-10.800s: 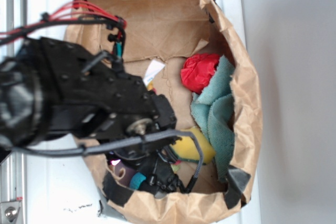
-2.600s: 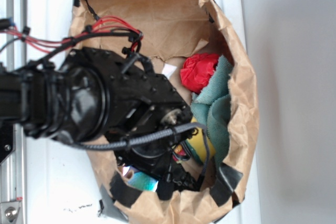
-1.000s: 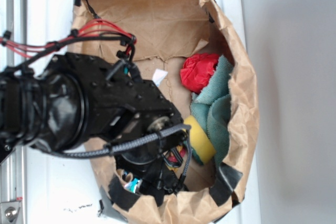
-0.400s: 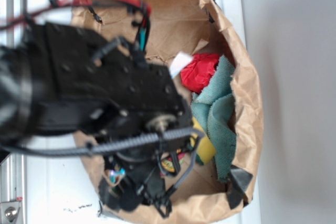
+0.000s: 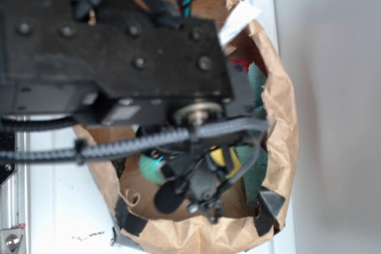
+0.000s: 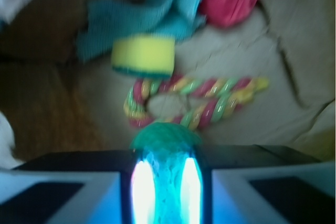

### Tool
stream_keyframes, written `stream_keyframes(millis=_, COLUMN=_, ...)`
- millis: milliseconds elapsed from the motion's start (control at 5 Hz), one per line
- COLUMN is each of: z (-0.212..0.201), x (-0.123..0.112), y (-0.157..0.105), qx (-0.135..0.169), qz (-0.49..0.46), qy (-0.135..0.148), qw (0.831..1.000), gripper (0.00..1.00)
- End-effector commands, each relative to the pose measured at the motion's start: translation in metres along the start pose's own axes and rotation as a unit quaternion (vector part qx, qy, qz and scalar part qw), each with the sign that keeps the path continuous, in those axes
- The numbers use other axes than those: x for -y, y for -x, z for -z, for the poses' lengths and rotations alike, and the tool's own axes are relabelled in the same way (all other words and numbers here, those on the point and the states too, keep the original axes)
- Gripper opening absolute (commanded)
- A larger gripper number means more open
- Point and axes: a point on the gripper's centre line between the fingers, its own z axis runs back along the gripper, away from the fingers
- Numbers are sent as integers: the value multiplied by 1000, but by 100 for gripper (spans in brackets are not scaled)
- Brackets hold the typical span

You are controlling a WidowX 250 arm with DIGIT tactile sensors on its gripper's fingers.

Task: Grab the green ball.

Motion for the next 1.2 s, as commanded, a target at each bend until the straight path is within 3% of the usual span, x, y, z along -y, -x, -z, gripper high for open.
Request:
stream_keyframes(millis=0, z=-31, x=11, y=-20, qx=-10, qz=107, qy=-35, qw=994, gripper=0)
stream_keyframes(millis=200, z=-43, x=10, y=-12, qx=11, qz=198, qy=-77, qw=977, gripper=0)
stream_keyframes(millis=400, z=-54, x=9, y=-8, qx=50, qz=218, qy=-95, qw=970, gripper=0)
stream_keyframes(millis=600, z=-67, x=7, y=-8, qx=58, qz=218, qy=-64, qw=972, gripper=0)
stream_keyframes(millis=800, z=-77, x=9, y=-12, qx=71, qz=216, qy=-55, qw=972, gripper=0)
stream_keyframes(millis=1000, z=-77, x=11, y=-18, qx=81, qz=185, qy=-71, qw=977, gripper=0)
